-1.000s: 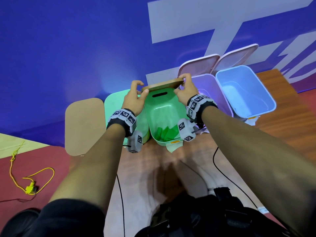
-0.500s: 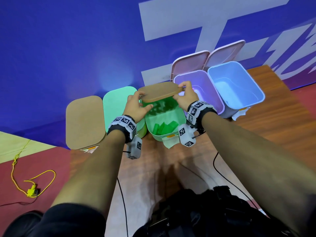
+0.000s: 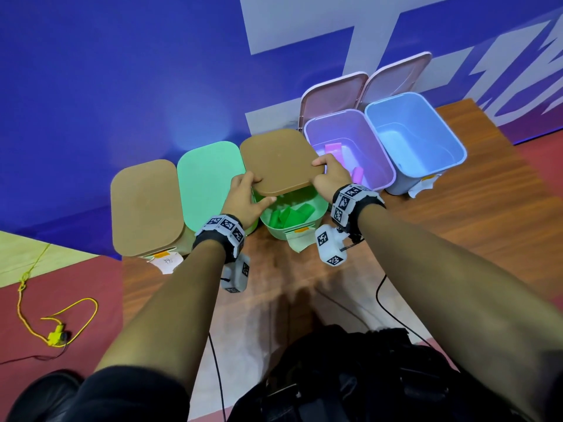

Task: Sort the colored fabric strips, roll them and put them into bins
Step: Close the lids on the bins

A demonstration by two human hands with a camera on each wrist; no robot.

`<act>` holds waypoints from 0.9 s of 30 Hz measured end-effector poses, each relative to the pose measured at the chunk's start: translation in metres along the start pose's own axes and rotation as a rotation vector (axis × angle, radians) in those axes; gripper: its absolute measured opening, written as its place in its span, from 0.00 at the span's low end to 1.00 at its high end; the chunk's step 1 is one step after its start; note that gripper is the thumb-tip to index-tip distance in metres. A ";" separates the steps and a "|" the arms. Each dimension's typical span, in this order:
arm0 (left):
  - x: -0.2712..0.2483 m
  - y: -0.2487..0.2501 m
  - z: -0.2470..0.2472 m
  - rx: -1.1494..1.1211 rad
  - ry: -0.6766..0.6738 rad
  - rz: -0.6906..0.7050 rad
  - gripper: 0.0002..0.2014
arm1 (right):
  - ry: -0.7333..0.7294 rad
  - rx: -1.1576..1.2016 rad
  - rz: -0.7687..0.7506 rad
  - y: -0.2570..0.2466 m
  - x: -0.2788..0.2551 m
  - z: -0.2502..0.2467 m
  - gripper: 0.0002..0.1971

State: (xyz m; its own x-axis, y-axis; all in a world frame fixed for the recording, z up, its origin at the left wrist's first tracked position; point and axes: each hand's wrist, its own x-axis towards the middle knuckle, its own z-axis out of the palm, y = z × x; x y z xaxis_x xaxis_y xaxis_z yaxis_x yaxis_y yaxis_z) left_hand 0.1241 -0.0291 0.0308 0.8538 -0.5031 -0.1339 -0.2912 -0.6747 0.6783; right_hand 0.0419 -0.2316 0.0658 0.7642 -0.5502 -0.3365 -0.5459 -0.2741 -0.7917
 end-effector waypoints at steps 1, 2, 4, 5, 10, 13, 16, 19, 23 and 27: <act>-0.001 -0.001 0.001 0.008 -0.003 -0.001 0.26 | 0.007 -0.003 -0.002 0.000 -0.003 -0.002 0.20; -0.002 -0.002 0.002 0.015 -0.007 -0.004 0.27 | 0.014 -0.004 -0.007 0.002 -0.003 -0.002 0.18; -0.003 -0.004 0.004 0.026 -0.019 -0.015 0.28 | 0.024 0.001 -0.009 0.005 -0.004 -0.003 0.15; -0.003 -0.004 0.005 0.030 -0.025 -0.022 0.29 | 0.030 0.007 0.003 0.007 -0.004 -0.003 0.14; -0.005 -0.010 0.011 0.028 -0.110 -0.097 0.36 | -0.015 -0.048 0.095 0.010 -0.008 0.006 0.16; -0.006 -0.010 0.012 0.008 -0.147 -0.124 0.43 | -0.014 -0.062 0.113 0.010 -0.010 0.009 0.17; -0.007 -0.009 0.012 0.024 -0.164 -0.128 0.48 | -0.019 -0.107 0.100 0.011 -0.011 0.009 0.18; -0.007 -0.009 0.015 0.079 -0.154 -0.121 0.50 | -0.012 -0.123 0.099 0.012 -0.009 0.010 0.19; -0.006 -0.008 0.019 0.168 -0.133 -0.110 0.52 | -0.003 -0.165 0.094 0.011 -0.004 0.014 0.19; -0.005 -0.010 0.020 0.190 -0.108 -0.102 0.51 | 0.014 -0.172 0.076 0.014 0.001 0.015 0.21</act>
State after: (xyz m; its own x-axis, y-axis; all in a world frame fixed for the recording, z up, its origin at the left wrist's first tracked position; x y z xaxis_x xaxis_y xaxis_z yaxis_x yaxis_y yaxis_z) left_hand 0.1137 -0.0310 0.0101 0.8350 -0.4748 -0.2781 -0.2903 -0.8094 0.5105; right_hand 0.0409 -0.2239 0.0467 0.7145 -0.5853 -0.3834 -0.6532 -0.3615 -0.6653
